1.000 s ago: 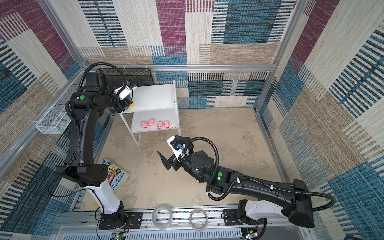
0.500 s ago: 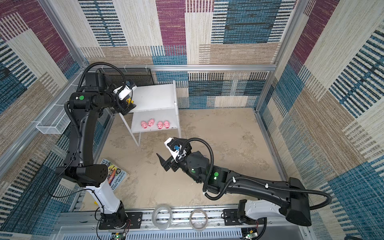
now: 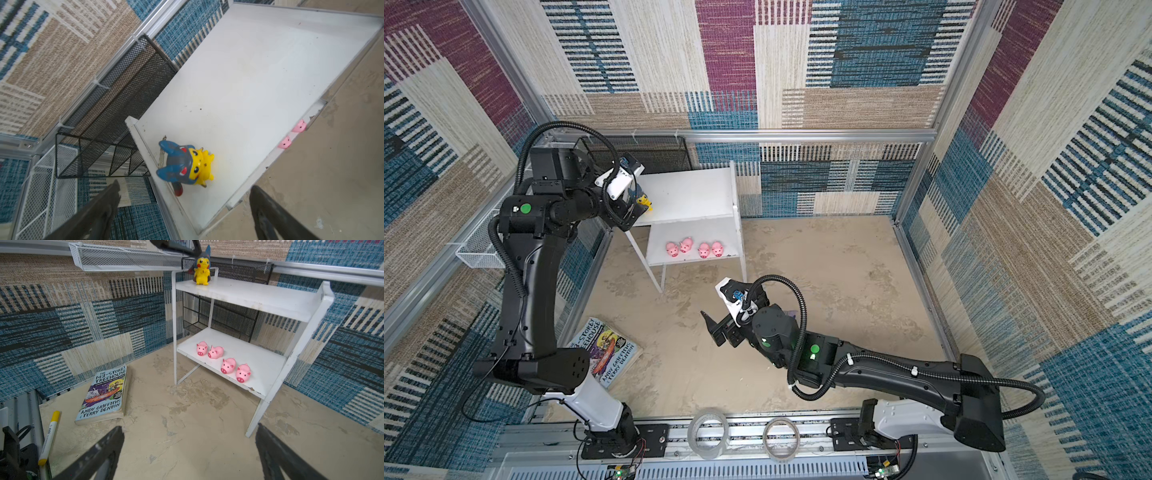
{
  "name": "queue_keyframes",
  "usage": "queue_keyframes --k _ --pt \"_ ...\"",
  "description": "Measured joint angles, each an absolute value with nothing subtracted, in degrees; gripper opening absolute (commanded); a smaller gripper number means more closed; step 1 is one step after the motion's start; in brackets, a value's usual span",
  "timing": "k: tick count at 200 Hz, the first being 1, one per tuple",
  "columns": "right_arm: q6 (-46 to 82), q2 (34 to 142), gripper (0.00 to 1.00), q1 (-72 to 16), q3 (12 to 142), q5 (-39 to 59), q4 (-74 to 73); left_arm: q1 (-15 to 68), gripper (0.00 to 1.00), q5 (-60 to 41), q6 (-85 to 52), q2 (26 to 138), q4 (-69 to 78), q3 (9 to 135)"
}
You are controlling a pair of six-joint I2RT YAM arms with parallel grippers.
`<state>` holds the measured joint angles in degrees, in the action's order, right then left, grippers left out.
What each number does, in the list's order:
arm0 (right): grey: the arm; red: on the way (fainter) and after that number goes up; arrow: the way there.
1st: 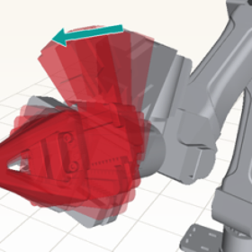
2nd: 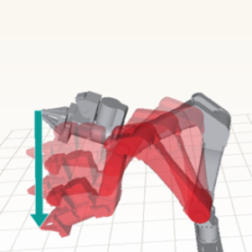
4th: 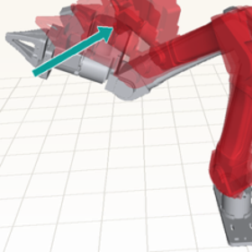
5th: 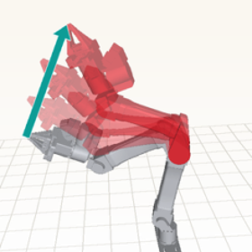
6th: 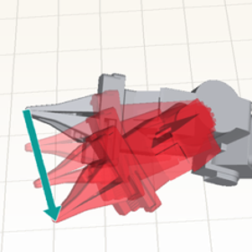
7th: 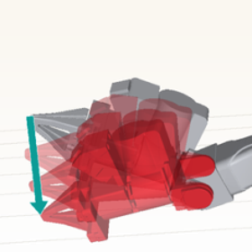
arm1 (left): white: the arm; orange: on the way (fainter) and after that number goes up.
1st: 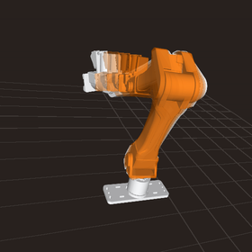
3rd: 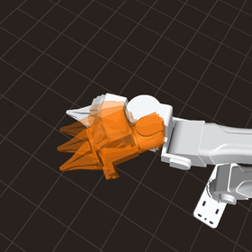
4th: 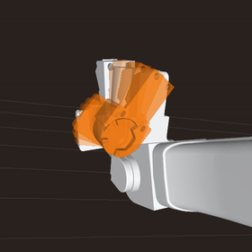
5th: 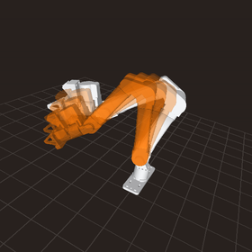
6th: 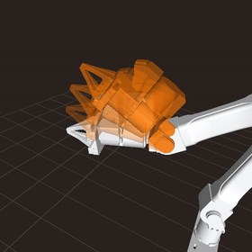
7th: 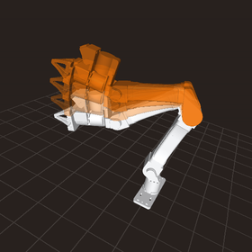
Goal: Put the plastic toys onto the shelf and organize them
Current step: 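Withdraw the left gripper from the shelf while the right gripper moves over the figurines, then lower the right gripper onto the blonde figurine in pink dress and close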
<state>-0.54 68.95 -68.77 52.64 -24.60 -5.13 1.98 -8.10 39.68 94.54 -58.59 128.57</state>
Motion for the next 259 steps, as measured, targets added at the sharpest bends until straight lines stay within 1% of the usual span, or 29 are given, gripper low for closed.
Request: queue_keyframes --k 43,71,88,100,111,125,148,173,199,218,232,241,259 --pt "6.5 69.6 1.00 -68.8 52.2 -28.5 1.4 4.6 0.99 -6.3 28.3 85.7 -54.2 119.3" --pt "13.8 69.6 1.00 -67.2 50.3 -28.4 7.1 9.4 0.99 -5.3 17.5 78.3 -49.0 106.0" --pt "19.0 69.5 1.00 -65.5 48.8 -27.6 11.1 15.5 0.99 -3.9 12.8 73.0 -45.3 95.4" --pt "22.8 69.3 0.98 -62.6 47.5 -25.3 13.6 19.7 0.99 -3.1 10.1 69.6 -44.1 89.3" --pt "26.5 69.1 0.97 -57.9 45.9 -22.4 15.1 22.6 0.98 -2.9 7.9 66.6 -42.9 84.7" --pt "31.0 68.4 0.97 -52.1 42.7 -19.8 17.1 25.1 0.98 -1.8 5.3 62.5 -41.1 79.2" --pt "34.4 66.7 0.97 -46.4 37.4 -14.3 18.1 28.1 0.98 -2.7 1.7 55.0 -37.9 70.3" --pt "34.6 66.7 0.97 -40.6 33.4 -10.5 16.1 29.2 0.99 -5.8 -2.3 50.3 -35.8 63.2" --pt "31.9 69.1 0.97 -37.8 30.3 -4.2 12.3 29.9 0.98 -8.6 -5.1 48.7 -35.3 58.3" --pt "29.2 70.8 0.97 -37.1 28.6 -0.2 8.0 30.1 0.98 -10.1 -6.4 48.2 -34.5 56.1" --pt "27.0 72.6 0.93 -37.1 28.4 3.2 5.3 30.1 0.98 -10.8 -7.0 48.5 -33.8 55.1" --pt "25.4 73.7 0.93 -37.2 28.4 6.0 3.6 30.1 0.98 -10.9 -7.2 49.1 -33.5 55.0" --pt "23.7 74.6 0.94 -39.8 28.8 10.3 2.3 30.1 0.99 -11.1 -7.3 50.3 -32.6 55.0"
